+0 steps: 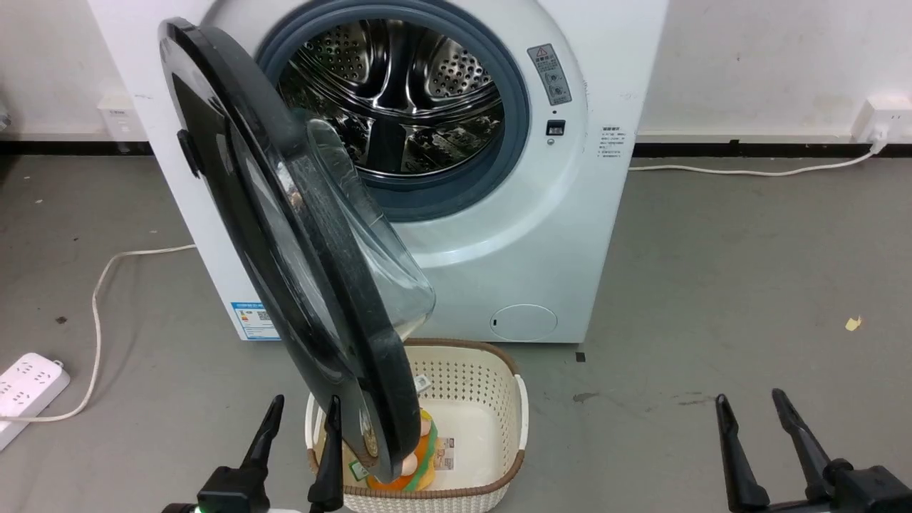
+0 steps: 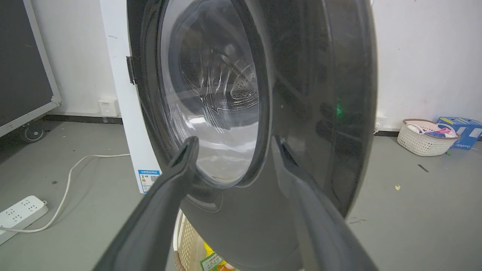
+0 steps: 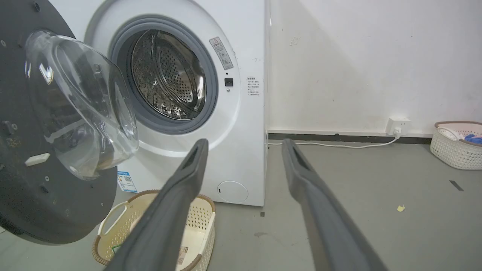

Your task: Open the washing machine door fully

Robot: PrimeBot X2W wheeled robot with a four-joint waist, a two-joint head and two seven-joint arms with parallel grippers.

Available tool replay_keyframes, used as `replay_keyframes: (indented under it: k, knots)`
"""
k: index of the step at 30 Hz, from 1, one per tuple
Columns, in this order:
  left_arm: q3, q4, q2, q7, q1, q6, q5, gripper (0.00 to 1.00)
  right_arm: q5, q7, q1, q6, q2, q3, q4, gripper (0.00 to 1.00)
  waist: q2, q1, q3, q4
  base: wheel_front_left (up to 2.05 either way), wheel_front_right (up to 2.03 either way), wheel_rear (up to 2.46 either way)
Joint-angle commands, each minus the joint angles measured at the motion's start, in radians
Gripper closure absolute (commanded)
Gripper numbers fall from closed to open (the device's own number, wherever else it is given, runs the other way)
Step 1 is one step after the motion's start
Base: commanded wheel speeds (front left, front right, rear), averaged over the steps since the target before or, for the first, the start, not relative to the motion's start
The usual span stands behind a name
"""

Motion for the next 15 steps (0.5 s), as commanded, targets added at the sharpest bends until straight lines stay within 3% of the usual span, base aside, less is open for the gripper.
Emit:
replay_keyframes:
  k: [1,10,11,12,13,15]
  knots:
    - [-0.006,0.005,0.001,-0.005,0.016,0.012,0.007,0.0,-0.016,-0.004,0.009,0.001,0.009,0.003,-0.009,0.0,0.0,0.0,-0.002,0.004,0.0,0.0,0.0]
    - [-0.017,0.007,0.001,-0.005,0.013,0.027,0.012,0.0,-0.022,-0.004,0.012,0.001,0.024,-0.001,-0.01,0.0,0.0,0.0,-0.006,0.015,0.0,0.0,0.0]
    - [-0.017,0.007,0.001,-0.005,0.013,0.028,0.013,0.11,-0.024,-0.004,0.012,0.001,0.024,0.001,-0.01,0.0,0.0,0.0,-0.006,0.016,0.0,0.0,0.0]
    - [-0.018,0.008,0.001,-0.005,0.012,0.028,0.014,0.87,-0.026,-0.004,0.013,0.001,0.025,0.003,-0.006,0.0,0.0,0.0,-0.005,0.016,0.0,0.0,0.0]
    - [-0.019,0.006,0.001,-0.005,0.011,0.028,0.015,1.0,-0.027,-0.004,0.012,0.001,0.026,0.006,-0.003,0.0,0.0,0.0,-0.004,0.016,0.0,0.0,0.0]
    - [-0.021,-0.009,0.001,-0.005,0.007,0.027,0.019,1.0,-0.03,-0.004,0.009,0.001,0.027,0.008,-0.002,0.0,0.0,0.0,-0.002,0.017,0.0,0.0,0.0]
